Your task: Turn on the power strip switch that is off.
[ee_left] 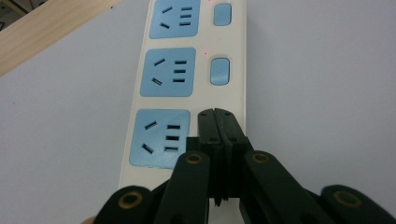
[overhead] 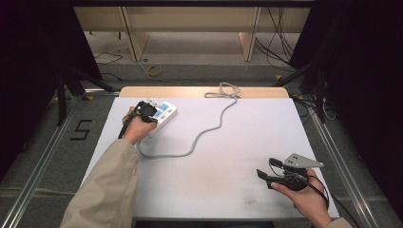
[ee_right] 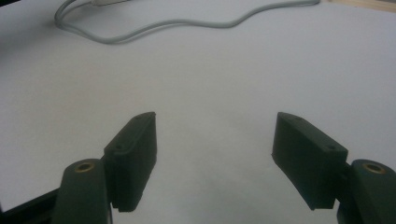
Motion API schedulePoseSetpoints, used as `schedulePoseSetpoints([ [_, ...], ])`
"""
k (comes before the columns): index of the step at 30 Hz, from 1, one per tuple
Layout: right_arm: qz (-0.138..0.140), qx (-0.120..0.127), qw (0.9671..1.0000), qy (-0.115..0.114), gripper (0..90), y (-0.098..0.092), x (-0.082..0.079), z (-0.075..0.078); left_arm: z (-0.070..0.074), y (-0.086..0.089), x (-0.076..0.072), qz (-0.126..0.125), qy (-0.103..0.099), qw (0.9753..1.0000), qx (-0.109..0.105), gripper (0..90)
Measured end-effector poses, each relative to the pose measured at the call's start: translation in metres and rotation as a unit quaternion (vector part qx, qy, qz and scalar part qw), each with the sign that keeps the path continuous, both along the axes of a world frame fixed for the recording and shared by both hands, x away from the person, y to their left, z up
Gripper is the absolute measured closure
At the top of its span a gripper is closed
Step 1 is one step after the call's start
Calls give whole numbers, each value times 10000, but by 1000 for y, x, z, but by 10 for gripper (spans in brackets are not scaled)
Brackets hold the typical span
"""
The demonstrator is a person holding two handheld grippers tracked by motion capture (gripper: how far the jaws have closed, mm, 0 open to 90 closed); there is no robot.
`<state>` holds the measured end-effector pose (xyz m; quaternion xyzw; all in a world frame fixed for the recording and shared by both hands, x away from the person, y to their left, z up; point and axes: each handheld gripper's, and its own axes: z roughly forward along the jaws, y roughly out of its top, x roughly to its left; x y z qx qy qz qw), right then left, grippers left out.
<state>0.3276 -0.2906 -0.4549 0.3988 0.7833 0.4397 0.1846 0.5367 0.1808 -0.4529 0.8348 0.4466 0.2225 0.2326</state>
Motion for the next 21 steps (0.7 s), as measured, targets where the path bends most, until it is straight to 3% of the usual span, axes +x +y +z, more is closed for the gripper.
schedulePoseSetpoints([
  [5,-3,-4,10000,-2,313,0,0,0,2,3,-1,48,16,10000,-47,891],
  [8,-6,-5,10000,-13,313,0,0,0,7,5,-3,126,-36,9992,-365,857],
  [10,-8,-5,10000,-13,313,0,0,0,13,6,-5,144,-145,9989,-424,854],
  [21,-2,-14,10000,-12,312,1,0,0,24,9,-18,89,-332,9983,-466,816],
])
